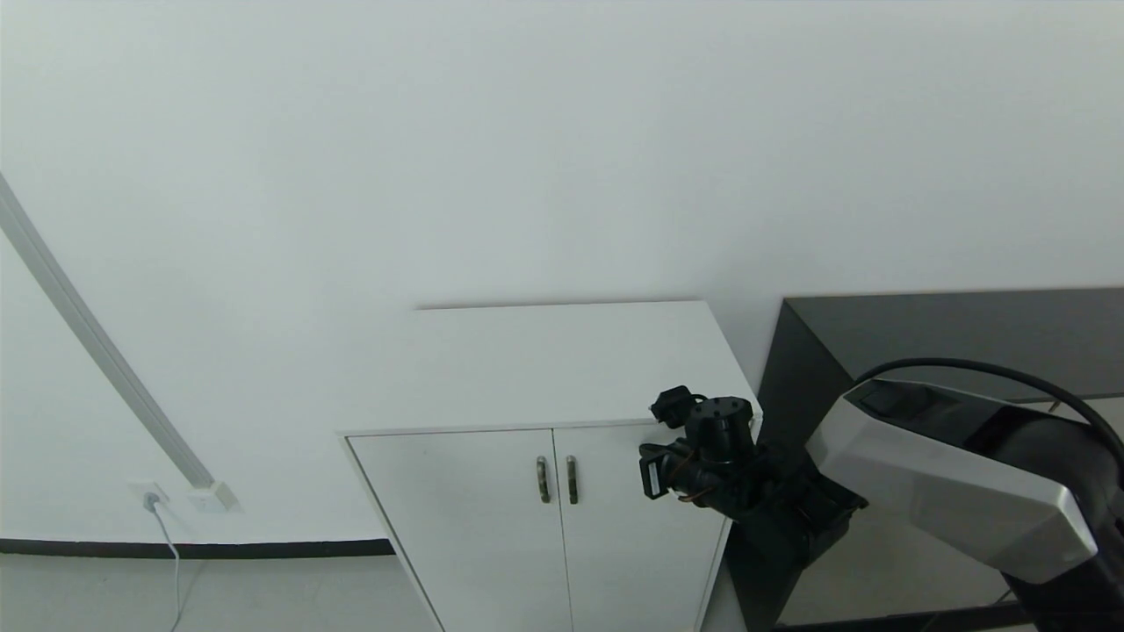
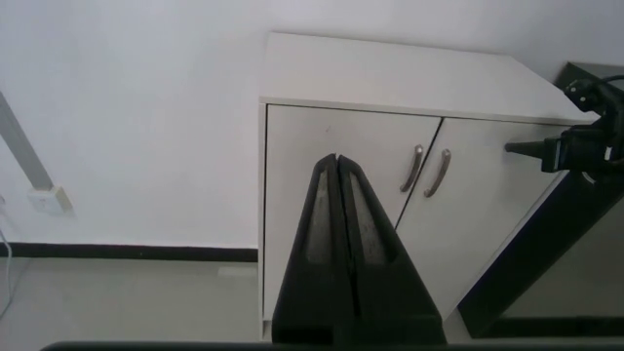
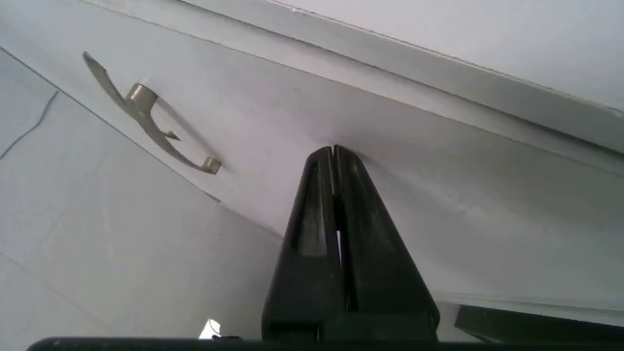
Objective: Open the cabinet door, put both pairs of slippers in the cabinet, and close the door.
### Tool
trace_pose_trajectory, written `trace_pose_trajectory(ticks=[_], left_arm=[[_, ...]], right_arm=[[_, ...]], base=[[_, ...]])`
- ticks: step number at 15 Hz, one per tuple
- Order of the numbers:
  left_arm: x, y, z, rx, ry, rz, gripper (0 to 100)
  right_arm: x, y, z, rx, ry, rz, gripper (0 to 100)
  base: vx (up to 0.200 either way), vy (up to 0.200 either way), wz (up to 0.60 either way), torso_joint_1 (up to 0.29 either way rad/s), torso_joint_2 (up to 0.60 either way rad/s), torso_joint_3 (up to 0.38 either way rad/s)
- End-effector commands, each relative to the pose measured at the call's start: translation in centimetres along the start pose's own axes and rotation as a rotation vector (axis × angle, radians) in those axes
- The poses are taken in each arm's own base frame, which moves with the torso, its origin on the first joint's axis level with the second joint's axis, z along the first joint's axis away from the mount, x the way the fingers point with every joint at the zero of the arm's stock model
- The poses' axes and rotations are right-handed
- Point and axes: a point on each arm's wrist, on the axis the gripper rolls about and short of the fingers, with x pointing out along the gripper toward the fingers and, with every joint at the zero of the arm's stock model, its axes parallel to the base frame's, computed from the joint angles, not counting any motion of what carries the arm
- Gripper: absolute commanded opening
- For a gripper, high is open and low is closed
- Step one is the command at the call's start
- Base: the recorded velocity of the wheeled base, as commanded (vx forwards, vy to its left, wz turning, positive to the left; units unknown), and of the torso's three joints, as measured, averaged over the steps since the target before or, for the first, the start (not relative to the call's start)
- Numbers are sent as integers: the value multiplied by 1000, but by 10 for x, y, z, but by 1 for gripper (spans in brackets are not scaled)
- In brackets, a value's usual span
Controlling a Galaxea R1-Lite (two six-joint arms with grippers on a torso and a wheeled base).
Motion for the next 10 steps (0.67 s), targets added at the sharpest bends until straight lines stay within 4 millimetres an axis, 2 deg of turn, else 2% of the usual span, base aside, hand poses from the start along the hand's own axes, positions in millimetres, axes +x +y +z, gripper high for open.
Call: trace_pose_trajectory(ticks=[1, 10], left_arm=[[0, 0, 0, 0, 1, 0, 0], [0, 0, 0, -2, 1, 1, 0]], right_arm=[[2, -1, 1, 1, -6, -3, 0], [-3, -1, 3, 2, -8, -3, 0]], base=[[0, 0, 0, 0, 0, 0], [0, 0, 0, 0, 0, 0]])
